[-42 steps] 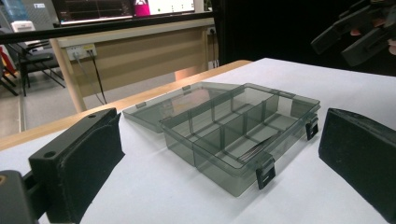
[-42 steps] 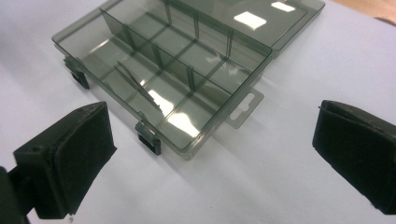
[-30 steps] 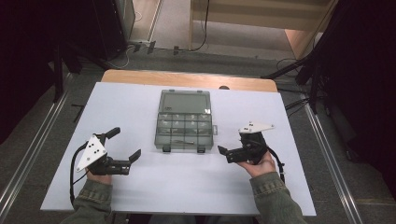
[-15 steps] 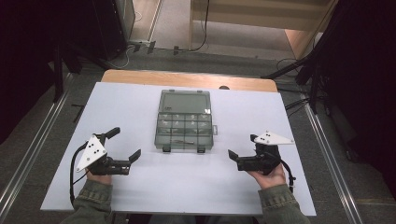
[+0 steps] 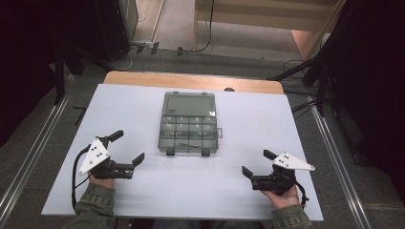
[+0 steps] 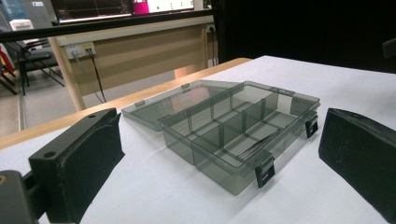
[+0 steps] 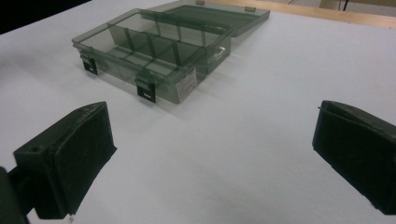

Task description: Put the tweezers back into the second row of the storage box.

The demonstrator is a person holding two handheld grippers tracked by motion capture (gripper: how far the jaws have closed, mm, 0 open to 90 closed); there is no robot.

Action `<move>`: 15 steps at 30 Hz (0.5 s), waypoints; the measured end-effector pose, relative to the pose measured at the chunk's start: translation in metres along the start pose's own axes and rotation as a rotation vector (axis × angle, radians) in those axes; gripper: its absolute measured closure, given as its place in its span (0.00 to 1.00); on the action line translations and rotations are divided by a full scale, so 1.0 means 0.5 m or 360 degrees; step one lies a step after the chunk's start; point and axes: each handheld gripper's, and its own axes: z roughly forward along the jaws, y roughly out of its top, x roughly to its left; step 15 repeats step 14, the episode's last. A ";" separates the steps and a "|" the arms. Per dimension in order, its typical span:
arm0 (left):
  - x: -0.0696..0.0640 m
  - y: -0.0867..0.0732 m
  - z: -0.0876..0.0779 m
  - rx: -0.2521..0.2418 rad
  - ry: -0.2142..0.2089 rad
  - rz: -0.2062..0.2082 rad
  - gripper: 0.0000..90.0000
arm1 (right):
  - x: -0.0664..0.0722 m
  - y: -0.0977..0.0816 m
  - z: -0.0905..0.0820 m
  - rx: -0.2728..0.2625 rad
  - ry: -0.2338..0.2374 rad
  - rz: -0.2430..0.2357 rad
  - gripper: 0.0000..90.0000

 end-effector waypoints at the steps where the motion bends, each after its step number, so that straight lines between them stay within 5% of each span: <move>1: 0.000 0.000 0.000 0.0000 0.0000 0.0002 0.00 | 0.000 0.000 0.000 0.0000 0.0000 0.0000 0.00; 15: 0.000 0.000 -0.001 -0.0002 -0.0002 -0.0001 0.00 | -0.011 -0.033 -0.005 -0.0109 -0.0020 -0.0003 0.00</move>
